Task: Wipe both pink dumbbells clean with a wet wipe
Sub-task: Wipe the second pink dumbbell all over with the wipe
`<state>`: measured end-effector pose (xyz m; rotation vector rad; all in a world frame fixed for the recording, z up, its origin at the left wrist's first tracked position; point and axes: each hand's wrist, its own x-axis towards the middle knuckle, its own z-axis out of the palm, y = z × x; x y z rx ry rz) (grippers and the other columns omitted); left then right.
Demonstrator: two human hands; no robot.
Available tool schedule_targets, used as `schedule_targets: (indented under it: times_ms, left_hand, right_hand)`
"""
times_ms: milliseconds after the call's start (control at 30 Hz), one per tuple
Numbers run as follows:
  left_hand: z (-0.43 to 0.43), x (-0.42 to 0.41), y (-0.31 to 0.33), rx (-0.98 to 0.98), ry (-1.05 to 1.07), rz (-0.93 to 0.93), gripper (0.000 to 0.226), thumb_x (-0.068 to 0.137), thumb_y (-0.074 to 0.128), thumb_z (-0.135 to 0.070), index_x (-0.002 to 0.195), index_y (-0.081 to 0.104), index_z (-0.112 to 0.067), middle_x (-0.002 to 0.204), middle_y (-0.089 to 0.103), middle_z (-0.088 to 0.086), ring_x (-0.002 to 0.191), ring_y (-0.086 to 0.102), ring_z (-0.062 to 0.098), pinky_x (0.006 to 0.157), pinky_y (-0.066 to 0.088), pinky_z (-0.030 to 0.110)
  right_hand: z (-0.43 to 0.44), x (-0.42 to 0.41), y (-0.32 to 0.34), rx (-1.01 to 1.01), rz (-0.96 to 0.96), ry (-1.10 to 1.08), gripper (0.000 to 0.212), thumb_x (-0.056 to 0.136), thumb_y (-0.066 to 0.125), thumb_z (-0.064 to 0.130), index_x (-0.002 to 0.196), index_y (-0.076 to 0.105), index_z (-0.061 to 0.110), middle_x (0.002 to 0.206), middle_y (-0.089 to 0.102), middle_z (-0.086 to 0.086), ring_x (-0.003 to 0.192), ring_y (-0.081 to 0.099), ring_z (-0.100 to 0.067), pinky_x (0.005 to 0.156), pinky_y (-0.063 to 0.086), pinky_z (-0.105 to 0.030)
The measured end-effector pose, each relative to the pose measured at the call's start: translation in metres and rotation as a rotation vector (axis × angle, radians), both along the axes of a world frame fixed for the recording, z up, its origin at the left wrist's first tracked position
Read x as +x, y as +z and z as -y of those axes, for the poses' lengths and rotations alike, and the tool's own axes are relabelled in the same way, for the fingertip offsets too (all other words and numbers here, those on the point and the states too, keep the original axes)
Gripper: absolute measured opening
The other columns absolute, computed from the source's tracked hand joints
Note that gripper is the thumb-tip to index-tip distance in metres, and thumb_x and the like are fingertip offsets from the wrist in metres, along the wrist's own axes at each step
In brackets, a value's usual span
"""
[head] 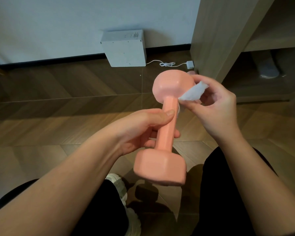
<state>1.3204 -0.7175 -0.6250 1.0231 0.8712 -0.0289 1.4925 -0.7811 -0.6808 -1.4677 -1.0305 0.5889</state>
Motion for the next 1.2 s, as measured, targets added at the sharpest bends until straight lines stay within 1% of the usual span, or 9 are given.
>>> schedule_targets:
  times_ms: [100, 300, 400, 467, 567, 667, 833, 1000, 1200]
  left_hand:
    - [0.0023, 0.0022, -0.0002, 0.048, -0.031, -0.022, 0.042, 0.073, 0.064, -0.038, 0.107, 0.056, -0.015, 0.078, 0.067, 0.003, 0.072, 0.066, 0.01, 0.064, 0.05, 0.028]
    - [0.0055, 0.0034, -0.0005, 0.104, -0.039, -0.076, 0.022, 0.087, 0.061, -0.038, 0.106, 0.061, -0.027, 0.081, 0.061, 0.0, 0.063, 0.063, 0.005, 0.063, 0.051, 0.025]
    - [0.003, 0.001, 0.0014, -0.021, 0.008, -0.011, 0.027, 0.091, 0.054, -0.038, 0.108, 0.06, -0.018, 0.085, 0.061, 0.006, 0.068, 0.06, 0.014, 0.064, 0.055, 0.031]
    - [0.0012, -0.0001, 0.0033, -0.132, 0.041, 0.067, 0.034, 0.098, 0.043, -0.035, 0.117, 0.057, -0.011, 0.098, 0.068, 0.011, 0.073, 0.062, 0.022, 0.07, 0.057, 0.037]
    - [0.0014, -0.0012, 0.0028, -0.132, 0.021, 0.111, 0.035, 0.1, 0.039, -0.029, 0.124, 0.054, -0.009, 0.113, 0.07, 0.015, 0.079, 0.069, 0.027, 0.082, 0.056, 0.041]
    - [0.0021, 0.0, 0.0022, -0.116, 0.035, 0.092, 0.029, 0.099, 0.043, -0.028, 0.117, 0.057, -0.01, 0.102, 0.073, 0.015, 0.07, 0.071, 0.025, 0.069, 0.06, 0.034]
    - [0.0021, -0.0004, 0.0033, -0.036, 0.042, 0.023, 0.041, 0.075, 0.062, -0.033, 0.108, 0.056, -0.01, 0.086, 0.072, 0.01, 0.065, 0.069, 0.025, 0.053, 0.056, 0.028]
    - [0.0043, 0.0015, -0.0014, 0.045, 0.02, -0.048, 0.048, 0.065, 0.071, -0.04, 0.103, 0.054, -0.017, 0.078, 0.069, 0.006, 0.064, 0.065, 0.017, 0.063, 0.051, 0.031]
    - [0.0053, -0.0013, -0.0003, 0.119, 0.01, -0.062, 0.04, 0.084, 0.063, -0.041, 0.112, 0.054, -0.014, 0.077, 0.066, 0.004, 0.059, 0.062, 0.014, 0.052, 0.053, 0.025]
  right_hand:
    - [0.0016, -0.0023, 0.0019, 0.003, -0.021, 0.016, 0.051, 0.076, 0.082, 0.02, 0.122, 0.061, 0.025, 0.12, 0.062, 0.015, 0.117, 0.058, -0.007, 0.095, 0.054, -0.035]
    - [0.0019, -0.0043, 0.0032, -0.039, -0.01, 0.018, 0.051, 0.075, 0.081, 0.023, 0.121, 0.06, 0.03, 0.116, 0.058, 0.025, 0.117, 0.056, -0.004, 0.094, 0.054, -0.027]
    - [0.001, -0.0015, 0.0055, 0.019, 0.012, 0.004, 0.053, 0.075, 0.083, 0.019, 0.124, 0.061, 0.022, 0.117, 0.061, 0.017, 0.116, 0.058, -0.006, 0.092, 0.054, -0.027]
    - [0.0006, 0.001, 0.0059, 0.04, 0.024, -0.009, 0.053, 0.075, 0.083, 0.018, 0.124, 0.062, 0.02, 0.116, 0.063, 0.012, 0.114, 0.06, -0.008, 0.091, 0.054, -0.025]
    - [-0.0002, 0.0023, 0.0033, 0.005, 0.0, -0.015, 0.052, 0.075, 0.083, 0.018, 0.124, 0.063, 0.019, 0.117, 0.064, 0.011, 0.113, 0.06, -0.007, 0.093, 0.054, -0.029]
    - [-0.0001, 0.0019, -0.0012, -0.02, -0.024, -0.021, 0.052, 0.076, 0.082, 0.021, 0.124, 0.063, 0.018, 0.12, 0.065, 0.01, 0.116, 0.06, -0.009, 0.096, 0.054, -0.038]
    - [0.0018, 0.0007, -0.0006, -0.043, -0.025, -0.035, 0.055, 0.074, 0.083, 0.024, 0.124, 0.062, 0.021, 0.123, 0.063, 0.01, 0.118, 0.058, -0.008, 0.097, 0.053, -0.037]
    - [0.0015, -0.0031, 0.0004, -0.036, -0.049, -0.001, 0.051, 0.075, 0.082, 0.022, 0.121, 0.061, 0.028, 0.123, 0.063, 0.01, 0.12, 0.057, -0.009, 0.098, 0.053, -0.036]
    - [0.0005, -0.0026, 0.001, 0.014, -0.079, -0.001, 0.064, 0.069, 0.085, 0.022, 0.124, 0.054, 0.023, 0.125, 0.061, 0.004, 0.119, 0.058, -0.011, 0.095, 0.054, -0.038]
